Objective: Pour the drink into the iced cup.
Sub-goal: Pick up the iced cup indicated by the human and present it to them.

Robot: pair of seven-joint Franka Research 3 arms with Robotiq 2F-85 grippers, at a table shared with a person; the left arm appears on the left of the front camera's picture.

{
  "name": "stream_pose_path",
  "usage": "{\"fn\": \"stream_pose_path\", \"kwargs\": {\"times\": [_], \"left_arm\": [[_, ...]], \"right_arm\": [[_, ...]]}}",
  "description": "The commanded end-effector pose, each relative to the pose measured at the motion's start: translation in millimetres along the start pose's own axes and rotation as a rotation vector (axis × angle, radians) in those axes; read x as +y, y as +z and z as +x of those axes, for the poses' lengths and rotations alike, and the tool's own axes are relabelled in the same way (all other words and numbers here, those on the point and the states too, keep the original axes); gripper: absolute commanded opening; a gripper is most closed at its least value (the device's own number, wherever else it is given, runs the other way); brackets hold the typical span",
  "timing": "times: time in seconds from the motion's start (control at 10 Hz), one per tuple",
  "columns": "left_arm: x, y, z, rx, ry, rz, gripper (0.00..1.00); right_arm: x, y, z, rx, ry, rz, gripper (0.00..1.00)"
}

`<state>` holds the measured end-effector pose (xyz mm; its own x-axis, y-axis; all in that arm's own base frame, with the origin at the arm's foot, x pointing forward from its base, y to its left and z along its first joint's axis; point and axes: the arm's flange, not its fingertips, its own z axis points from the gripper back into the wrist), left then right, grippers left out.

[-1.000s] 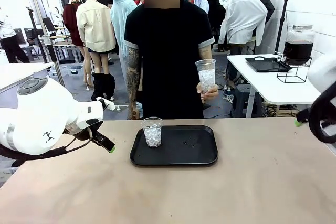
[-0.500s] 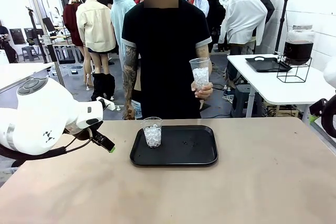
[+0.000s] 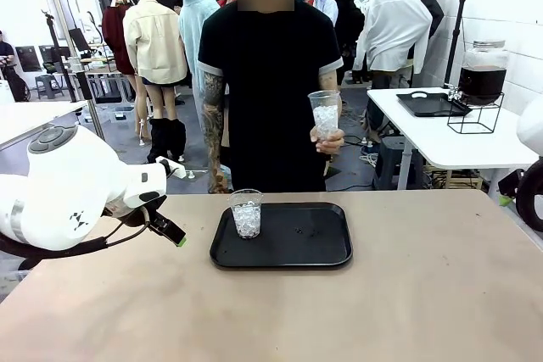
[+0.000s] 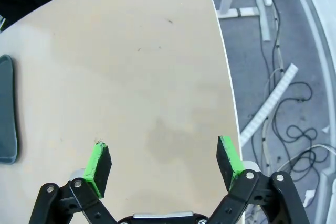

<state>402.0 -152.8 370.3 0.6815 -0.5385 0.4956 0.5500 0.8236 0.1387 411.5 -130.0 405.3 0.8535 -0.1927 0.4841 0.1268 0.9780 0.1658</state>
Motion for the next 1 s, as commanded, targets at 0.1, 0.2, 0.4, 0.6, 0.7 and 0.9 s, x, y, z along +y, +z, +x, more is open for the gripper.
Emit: {"fn": "stream_pose_path", "kwargs": {"times": [0.1, 0.2, 0.4, 0.6, 0.7, 0.9], "left_arm": [[1.9, 0.9, -0.4, -0.002, 0.004, 0.000, 1.00], [1.9, 0.9, -0.4, -0.002, 0.004, 0.000, 1.00], [1.9, 0.9, -0.4, -0.002, 0.004, 0.000, 1.00], [1.9, 0.9, -0.4, -0.002, 0.004, 0.000, 1.00], [1.9, 0.9, -0.4, -0.002, 0.004, 0.000, 1.00], [1.9, 0.9, -0.4, -0.002, 0.004, 0.000, 1.00]], "right_arm": [[4.5, 0.7, -2.7, -0.013, -0.015, -0.017, 1.00], [4.5, 0.7, -2.7, -0.013, -0.015, -0.017, 1.00], [4.5, 0.7, -2.7, -0.013, -0.015, -0.017, 1.00], [4.5, 0.7, -2.7, -0.013, -0.015, -0.017, 1.00], [4.5, 0.7, -2.7, -0.013, -0.015, -0.017, 1.00], [4.5, 0.7, -2.7, -0.013, -0.015, -0.017, 1.00]]}}
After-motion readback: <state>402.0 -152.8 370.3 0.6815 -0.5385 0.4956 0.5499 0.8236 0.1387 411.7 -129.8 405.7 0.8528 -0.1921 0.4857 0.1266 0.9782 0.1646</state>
